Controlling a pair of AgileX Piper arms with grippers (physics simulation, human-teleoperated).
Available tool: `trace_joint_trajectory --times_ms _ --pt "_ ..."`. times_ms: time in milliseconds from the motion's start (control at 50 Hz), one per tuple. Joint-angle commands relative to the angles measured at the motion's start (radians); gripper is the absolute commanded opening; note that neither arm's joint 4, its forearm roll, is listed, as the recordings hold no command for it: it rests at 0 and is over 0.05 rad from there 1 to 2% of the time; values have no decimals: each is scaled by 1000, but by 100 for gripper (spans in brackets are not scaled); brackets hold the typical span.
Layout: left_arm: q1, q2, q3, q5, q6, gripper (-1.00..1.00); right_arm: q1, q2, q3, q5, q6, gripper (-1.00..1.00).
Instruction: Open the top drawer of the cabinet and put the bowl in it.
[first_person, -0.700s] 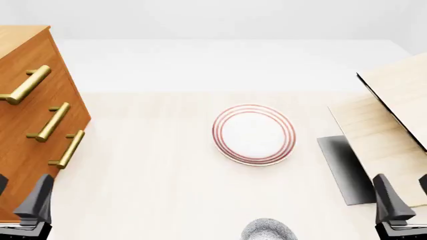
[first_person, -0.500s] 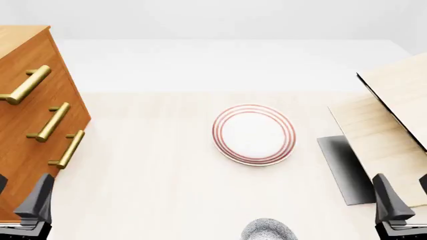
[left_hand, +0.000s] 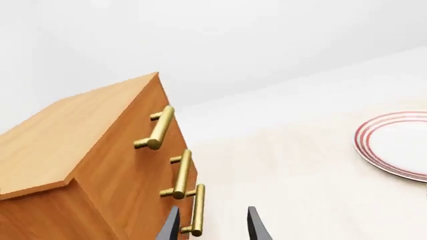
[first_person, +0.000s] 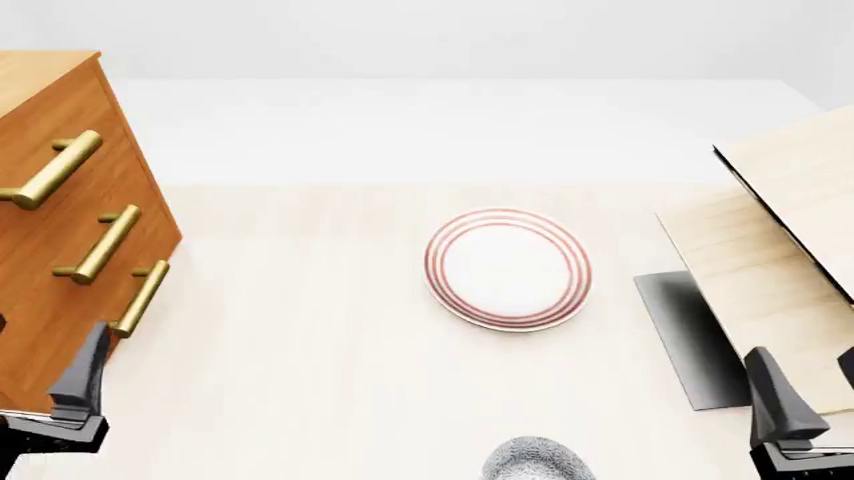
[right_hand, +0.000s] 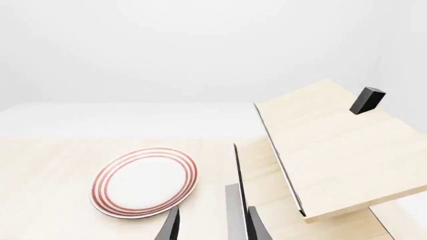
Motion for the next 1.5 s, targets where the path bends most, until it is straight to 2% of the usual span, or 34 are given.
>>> trace_joint_trajectory --times_ms 20,80,120,160,260,380,420,480,560,580,600,640,700,840,980,1140,1320,1500 --pt "-9 290 -84 -144 289 100 0 -3 0 1 0 100" --pt "-7 354 -99 -175 381 100 0 -3 0 1 0 100" --pt "-12 375 -119 -175 409 100 0 -2 0 1 1 100" --pt "-19 428 -136 -200 489 100 0 -2 0 1 0 100" --pt "-18 440 -180 -179 543 100 0 -3 0 1 0 100" --pt "4 477 -213 -185 678 100 0 -2 0 1 0 100" --pt "26 502 -185 -235 761 100 0 -2 0 1 1 100" --pt "22 513 -188 -246 784 100 -1 -1 0 1 0 100" --pt "61 544 -156 -310 910 100 -1 -2 0 1 0 100" --pt "61 544 -156 -312 910 100 -1 -2 0 1 0 100" --pt "73 556 -143 -342 956 100 0 -2 0 1 0 100" --pt "83 577 -126 -380 1005 100 0 -3 0 1 0 100" --pt "91 599 -120 -418 1056 100 0 -3 0 1 0 100" --pt "96 631 -154 -432 1099 100 0 -3 0 1 0 100" --pt "100 705 -183 -491 1156 100 0 -2 0 1 0 100" --pt "106 742 -230 -499 1170 100 -1 -2 0 1 1 100" --pt "135 796 -225 -563 1197 100 -1 -2 0 1 1 100" --pt "144 840 -242 -580 1190 100 0 -3 0 1 1 100"
